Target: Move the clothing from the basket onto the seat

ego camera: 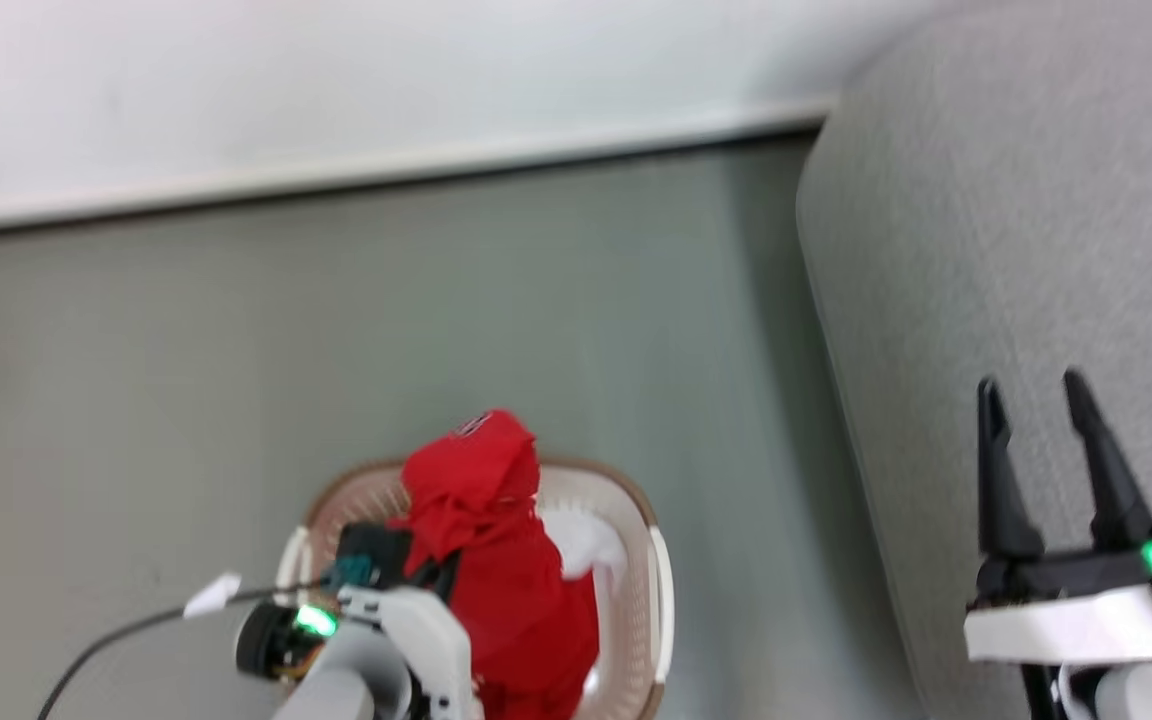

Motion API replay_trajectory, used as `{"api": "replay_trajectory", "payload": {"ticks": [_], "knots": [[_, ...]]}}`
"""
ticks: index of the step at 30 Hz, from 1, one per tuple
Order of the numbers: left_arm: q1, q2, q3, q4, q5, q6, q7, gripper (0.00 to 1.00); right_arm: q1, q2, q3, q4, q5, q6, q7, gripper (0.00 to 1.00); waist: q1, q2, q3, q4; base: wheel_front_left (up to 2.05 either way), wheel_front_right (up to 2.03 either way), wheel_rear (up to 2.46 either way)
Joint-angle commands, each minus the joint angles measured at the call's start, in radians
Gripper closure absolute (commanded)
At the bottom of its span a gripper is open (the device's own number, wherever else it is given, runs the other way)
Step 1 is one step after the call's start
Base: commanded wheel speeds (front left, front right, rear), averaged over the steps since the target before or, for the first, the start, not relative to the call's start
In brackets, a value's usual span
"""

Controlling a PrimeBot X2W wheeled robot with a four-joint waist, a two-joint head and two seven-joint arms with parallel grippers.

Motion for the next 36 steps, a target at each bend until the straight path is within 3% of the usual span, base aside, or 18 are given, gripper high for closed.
{"api": "replay_trajectory", "payload": {"ticks": [1,18,36], "knots": [[0.030,0.005,0.009,-0.023,-0.014,0.006,-0.008,1.00,0.024,-0.004,0.002,0.006,0.000,-0.002,0.001,0.00,0.0003,-0.0001,-0.084,0.021,0.00,0.00,0.00],[0.311,0.063,0.109,-0.443,-0.111,0.091,-0.050,1.00,0.164,-0.004,0.007,0.025,-0.053,-0.002,0.001,0.00,0.0003,-0.0001,-0.287,0.004,0.00,0.00,0.00],[0.408,0.042,0.152,-0.715,-0.160,0.074,-0.178,1.00,0.213,-0.004,0.009,0.030,-0.059,-0.002,0.001,0.00,0.0003,-0.0001,-0.353,0.002,0.00,0.00,0.00]]}}
